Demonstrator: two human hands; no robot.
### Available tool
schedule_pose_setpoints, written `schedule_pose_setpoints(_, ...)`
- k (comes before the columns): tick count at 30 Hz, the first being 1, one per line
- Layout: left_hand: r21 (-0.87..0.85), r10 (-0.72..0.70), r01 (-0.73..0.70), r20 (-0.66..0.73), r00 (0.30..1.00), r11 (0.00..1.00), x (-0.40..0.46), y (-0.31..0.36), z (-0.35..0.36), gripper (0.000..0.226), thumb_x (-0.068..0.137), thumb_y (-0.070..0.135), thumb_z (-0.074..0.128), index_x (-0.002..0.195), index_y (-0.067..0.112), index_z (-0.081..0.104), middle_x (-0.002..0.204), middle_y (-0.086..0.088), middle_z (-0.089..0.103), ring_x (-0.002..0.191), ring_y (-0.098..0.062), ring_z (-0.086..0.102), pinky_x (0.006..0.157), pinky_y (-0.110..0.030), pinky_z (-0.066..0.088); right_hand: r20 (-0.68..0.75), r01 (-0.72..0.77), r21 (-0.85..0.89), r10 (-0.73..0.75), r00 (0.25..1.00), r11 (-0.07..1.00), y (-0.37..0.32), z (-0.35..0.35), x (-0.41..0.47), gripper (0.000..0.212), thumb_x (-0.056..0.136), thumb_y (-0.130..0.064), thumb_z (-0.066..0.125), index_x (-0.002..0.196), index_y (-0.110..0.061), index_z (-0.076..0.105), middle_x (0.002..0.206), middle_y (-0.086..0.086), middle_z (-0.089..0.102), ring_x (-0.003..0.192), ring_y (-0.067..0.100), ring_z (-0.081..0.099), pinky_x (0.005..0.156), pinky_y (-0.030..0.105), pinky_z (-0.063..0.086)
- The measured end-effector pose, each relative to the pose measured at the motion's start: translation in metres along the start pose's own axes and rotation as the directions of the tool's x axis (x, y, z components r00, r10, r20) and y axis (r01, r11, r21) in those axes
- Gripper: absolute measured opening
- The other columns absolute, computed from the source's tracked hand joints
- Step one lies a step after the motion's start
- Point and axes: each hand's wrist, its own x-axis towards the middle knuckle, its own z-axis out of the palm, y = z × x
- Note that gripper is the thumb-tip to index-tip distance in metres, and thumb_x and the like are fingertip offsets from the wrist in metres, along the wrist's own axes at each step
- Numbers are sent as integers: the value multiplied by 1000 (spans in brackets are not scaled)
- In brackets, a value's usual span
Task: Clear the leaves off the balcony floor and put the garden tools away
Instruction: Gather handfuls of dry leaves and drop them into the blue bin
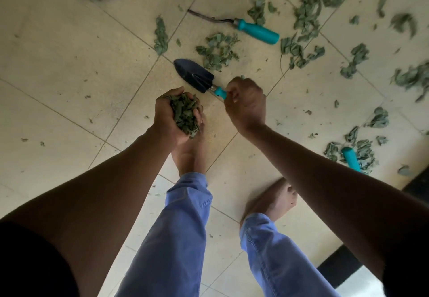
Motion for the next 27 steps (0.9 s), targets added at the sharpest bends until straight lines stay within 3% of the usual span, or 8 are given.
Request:
schedule_pose_setpoints(4,-3,3,-3,7,1000,1000,9,11,18,32,92,29,55,66,14,63,75,-1,55,63,-14,58,49,-19,46,12,-217,-52,218,976,975,23,-5,40,5,92,-16,65,97,-16,65,97,3,65,84,14,58,72,28,55)
schedule_pose_setpoints(6,8,3,-3,13,1000,1000,12,14,24,31,92,28,56,67,14,64,75,-1,57,64,-15,59,48,-19,46,134,-221,-123,237,962,967,29,-1,49,28,89,-20,69,114,-14,58,110,8,60,94,21,58,80,32,53)
schedule_pose_setpoints(9,43,-9,8,21,1000,999,17,16,27,30,93,28,55,68,14,64,75,-1,57,67,-15,59,48,-19,47,212,-74,-126,100,972,989,21,7,59,44,91,-12,65,131,-12,47,116,15,56,95,27,58,79,35,54)
schedule_pose_setpoints(14,77,-45,41,45,998,996,18,22,26,33,94,30,54,67,14,64,74,-2,59,69,-14,58,50,-18,47,90,39,-52,-34,995,998,1,11,90,49,90,9,56,135,-9,51,123,17,54,92,22,57,79,31,56)
schedule_pose_setpoints(17,96,-42,38,42,998,995,16,28,22,32,94,31,54,69,13,64,75,-4,60,69,-15,59,52,-18,47,205,86,-183,-47,978,979,-9,9,108,66,82,-5,71,141,-15,45,141,20,42,122,33,49,100,40,53)
schedule_pose_setpoints(22,114,-33,29,33,999,993,14,37,14,30,96,32,52,74,15,62,73,-5,61,69,-15,60,51,-18,48,371,301,-460,-128,920,835,-19,2,113,106,65,-27,86,154,-28,27,150,20,32,136,44,36,103,56,47)
schedule_pose_setpoints(24,121,-28,23,41,999,992,13,37,12,30,97,33,51,76,14,62,75,-6,62,69,-16,61,50,-19,49,400,361,-448,-178,899,818,-18,0,116,103,65,-26,85,153,-30,30,149,17,34,137,45,34,103,58,47)
schedule_pose_setpoints(27,119,-27,22,39,999,993,14,34,10,29,96,33,53,76,13,62,75,-7,62,68,-16,62,51,-20,49,389,405,-412,-245,888,816,-12,2,120,77,70,-13,80,139,-22,47,144,14,41,137,44,36,102,55,49)
